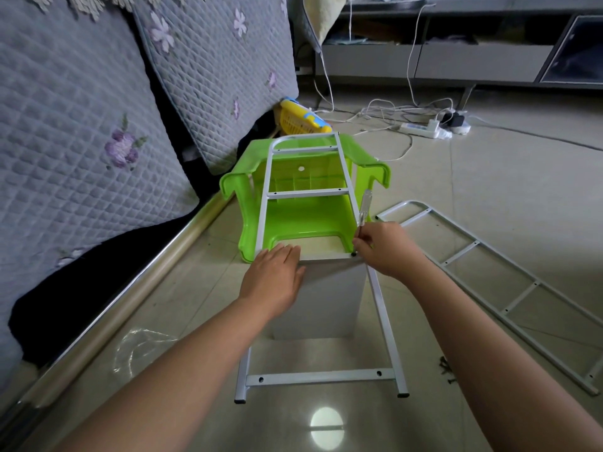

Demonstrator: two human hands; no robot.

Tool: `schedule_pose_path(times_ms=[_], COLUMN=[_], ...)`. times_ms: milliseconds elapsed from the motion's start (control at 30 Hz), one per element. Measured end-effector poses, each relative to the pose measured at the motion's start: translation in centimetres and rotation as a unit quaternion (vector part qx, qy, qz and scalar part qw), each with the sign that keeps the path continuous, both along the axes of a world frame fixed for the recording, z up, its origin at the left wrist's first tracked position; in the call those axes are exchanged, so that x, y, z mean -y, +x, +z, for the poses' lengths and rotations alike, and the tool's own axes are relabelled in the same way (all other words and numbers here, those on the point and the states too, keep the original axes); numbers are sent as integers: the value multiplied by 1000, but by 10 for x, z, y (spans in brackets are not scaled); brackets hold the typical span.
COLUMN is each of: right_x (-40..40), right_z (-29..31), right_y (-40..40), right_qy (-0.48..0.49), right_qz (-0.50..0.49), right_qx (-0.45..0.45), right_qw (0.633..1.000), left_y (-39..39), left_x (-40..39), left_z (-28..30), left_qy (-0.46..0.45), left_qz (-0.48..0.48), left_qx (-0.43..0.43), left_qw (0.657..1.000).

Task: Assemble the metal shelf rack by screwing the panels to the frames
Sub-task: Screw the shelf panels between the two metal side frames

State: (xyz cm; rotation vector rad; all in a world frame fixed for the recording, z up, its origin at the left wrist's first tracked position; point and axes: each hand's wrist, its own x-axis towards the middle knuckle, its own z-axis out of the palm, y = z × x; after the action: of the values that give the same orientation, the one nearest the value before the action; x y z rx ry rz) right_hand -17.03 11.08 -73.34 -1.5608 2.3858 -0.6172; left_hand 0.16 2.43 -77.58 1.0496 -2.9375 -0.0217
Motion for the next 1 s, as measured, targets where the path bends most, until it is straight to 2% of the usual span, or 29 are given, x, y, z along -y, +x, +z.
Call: schedule_pose_path(times_ms=[200,367,533,700,900,1000], right_x=[-9,-6,-1,7,9,5], right_z=[-2,-3,12,23,30,34], right_y=[2,3,1,3,-2,0], right_qy=[-51,-66,-131,-39,-104,-127], right_qz=[-47,-56,-69,-37,-77,-53], right_qx=[81,111,194,179,211,216], right_qw=[994,990,970,982,969,967], left_y=[-1,-1,-1,0,-1,-2], left_x=[0,-1,-2,-1,-1,-1], left_z=[2,3,6,6,5,5], left_qy=[8,-2,6,13,18,19], left_qz=[10,7,7,9,9,12], left_qx=[24,22,19,19,32,34], left_qw=[1000,1000,1000,1000,999,999])
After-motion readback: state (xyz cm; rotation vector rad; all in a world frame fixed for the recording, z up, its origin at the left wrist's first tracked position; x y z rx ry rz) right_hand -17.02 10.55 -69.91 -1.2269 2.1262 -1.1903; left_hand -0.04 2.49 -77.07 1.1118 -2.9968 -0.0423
